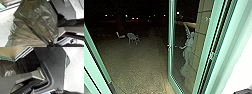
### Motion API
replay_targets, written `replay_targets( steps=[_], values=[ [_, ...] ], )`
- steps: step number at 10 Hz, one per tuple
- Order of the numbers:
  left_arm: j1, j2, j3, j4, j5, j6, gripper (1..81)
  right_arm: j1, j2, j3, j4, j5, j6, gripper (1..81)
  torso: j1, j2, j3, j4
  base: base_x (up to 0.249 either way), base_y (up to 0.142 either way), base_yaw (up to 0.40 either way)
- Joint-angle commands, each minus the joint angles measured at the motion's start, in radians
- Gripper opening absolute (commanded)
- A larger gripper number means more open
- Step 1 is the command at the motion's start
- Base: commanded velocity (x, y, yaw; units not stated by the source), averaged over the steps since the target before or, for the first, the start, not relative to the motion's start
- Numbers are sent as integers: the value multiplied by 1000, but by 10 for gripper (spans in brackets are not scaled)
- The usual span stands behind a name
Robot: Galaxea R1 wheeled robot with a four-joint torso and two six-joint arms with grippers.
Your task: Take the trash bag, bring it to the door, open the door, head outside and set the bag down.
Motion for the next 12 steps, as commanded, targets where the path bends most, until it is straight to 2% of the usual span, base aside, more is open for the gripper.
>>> replay_targets(
  steps=[1, 3, 12],
  values=[
    [-40, -3, 2, 1, 60, 8, 10, 39, 5, 5, -8, -58, -3, 811, 0, 0, 0, 0, 0, -94, 0],
    [-40, -3, 2, -1, 60, 8, 10, 39, 5, 5, -8, -58, -3, 811, 0, 0, 0, 0, 0, -83, 0],
    [-40, -5, 2, -1, 60, 6, 10, 37, 5, 5, -8, -56, -3, 811, 0, 0, 0, 0, 0, 0, 0]
  ],
)
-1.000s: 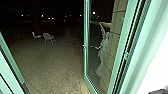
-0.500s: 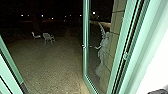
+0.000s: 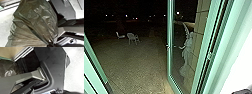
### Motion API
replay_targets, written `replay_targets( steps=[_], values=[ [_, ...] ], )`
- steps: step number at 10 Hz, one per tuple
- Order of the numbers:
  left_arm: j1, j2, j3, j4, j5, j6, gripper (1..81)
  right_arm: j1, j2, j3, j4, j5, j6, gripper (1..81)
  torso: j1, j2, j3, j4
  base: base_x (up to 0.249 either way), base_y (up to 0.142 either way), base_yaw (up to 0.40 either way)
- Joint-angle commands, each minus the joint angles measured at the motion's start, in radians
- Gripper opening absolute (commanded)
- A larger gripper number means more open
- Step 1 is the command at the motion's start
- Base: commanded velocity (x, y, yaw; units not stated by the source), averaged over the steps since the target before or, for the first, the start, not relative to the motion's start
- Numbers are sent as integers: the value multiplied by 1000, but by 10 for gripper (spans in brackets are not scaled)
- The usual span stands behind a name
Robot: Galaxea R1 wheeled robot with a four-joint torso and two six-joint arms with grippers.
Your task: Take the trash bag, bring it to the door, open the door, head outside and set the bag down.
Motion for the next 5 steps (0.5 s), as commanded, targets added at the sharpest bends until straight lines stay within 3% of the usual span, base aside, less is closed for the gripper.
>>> replay_targets(
  steps=[1, 5],
  values=[
    [-41, -4, 0, -2, 60, 7, 10, 34, 4, 6, -8, -57, -3, 811, 0, 0, 0, 0, 65, 0, 0],
    [-41, -3, 0, -2, 60, 7, 10, 33, 4, 6, -9, -56, -3, 811, -1, 0, 0, 0, 87, 0, 0]
  ],
)
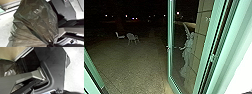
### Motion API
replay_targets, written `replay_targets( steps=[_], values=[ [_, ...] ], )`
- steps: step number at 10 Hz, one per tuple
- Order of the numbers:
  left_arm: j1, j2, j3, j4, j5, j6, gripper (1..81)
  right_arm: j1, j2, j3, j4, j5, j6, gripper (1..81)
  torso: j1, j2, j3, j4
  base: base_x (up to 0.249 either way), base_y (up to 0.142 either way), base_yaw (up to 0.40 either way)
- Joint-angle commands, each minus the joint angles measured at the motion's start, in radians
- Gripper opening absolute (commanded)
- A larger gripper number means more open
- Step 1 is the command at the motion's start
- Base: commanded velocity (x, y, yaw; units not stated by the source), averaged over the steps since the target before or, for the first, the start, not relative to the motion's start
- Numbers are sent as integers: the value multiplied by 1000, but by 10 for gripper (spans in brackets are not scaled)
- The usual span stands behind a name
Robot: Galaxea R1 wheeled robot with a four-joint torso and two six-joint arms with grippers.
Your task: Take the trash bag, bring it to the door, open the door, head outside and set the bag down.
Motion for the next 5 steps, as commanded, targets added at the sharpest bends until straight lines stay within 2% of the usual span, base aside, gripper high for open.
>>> replay_targets(
  steps=[1, 5],
  values=[
    [-38, -3, 0, -2, 60, 5, 10, 33, 4, 6, -8, -58, -3, 811, 0, 0, 0, 0, 95, 0, 0],
    [-38, -5, 0, -2, 60, 5, 10, 34, 4, 6, -9, -60, -3, 811, 0, 0, 0, 0, 99, 0, 0]
  ],
)
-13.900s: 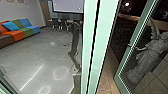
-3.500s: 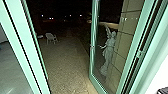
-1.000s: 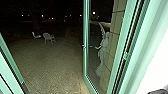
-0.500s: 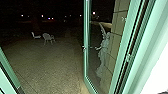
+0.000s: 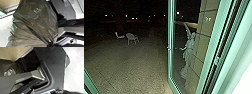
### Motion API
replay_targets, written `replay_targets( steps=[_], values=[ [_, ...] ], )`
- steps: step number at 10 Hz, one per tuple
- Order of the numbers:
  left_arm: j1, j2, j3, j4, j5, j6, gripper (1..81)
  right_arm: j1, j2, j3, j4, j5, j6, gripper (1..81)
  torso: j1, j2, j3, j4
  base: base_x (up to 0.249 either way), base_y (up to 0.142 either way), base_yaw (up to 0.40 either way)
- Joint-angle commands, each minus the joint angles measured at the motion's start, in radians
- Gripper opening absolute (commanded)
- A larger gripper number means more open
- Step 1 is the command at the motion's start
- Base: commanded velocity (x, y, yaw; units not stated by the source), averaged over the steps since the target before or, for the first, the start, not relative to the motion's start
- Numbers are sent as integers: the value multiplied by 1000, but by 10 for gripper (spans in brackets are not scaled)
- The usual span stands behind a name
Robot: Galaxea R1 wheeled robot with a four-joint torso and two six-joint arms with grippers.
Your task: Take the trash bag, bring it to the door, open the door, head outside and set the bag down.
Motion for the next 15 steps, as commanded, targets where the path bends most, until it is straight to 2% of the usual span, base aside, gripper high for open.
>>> replay_targets(
  steps=[1, 15],
  values=[
    [-42, -4, 0, -2, 60, 5, 10, 38, 4, 6, -7, -58, -3, 811, 0, 0, 0, 0, 101, 0, 0],
    [-42, -3, 0, -2, 60, 5, 10, 35, 2, 6, -7, -53, -1, 811, -1, 0, 0, 0, 101, 0, 0]
  ],
)
